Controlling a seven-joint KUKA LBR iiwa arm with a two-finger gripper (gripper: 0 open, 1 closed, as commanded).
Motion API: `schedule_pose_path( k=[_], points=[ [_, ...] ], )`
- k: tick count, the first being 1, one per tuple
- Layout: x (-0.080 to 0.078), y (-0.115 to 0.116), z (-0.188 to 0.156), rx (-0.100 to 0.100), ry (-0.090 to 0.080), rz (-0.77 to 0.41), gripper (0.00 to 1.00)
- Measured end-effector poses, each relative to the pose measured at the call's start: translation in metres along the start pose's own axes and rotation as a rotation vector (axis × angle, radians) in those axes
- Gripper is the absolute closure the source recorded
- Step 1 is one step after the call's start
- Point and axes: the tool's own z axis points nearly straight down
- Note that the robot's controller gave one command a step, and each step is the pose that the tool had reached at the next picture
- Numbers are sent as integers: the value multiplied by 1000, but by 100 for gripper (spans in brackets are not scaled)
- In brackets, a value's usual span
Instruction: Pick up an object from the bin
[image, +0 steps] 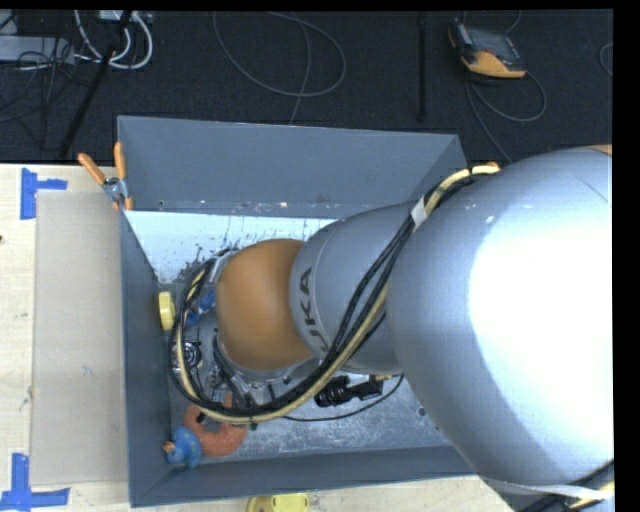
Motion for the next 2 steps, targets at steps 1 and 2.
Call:
schedule_pose_path(
  k=[1,2],
  points=[
    [2,-1,-19,3,3,-1,100],
    [1,-1,-41,2,-1,-33,100]
  ],
)
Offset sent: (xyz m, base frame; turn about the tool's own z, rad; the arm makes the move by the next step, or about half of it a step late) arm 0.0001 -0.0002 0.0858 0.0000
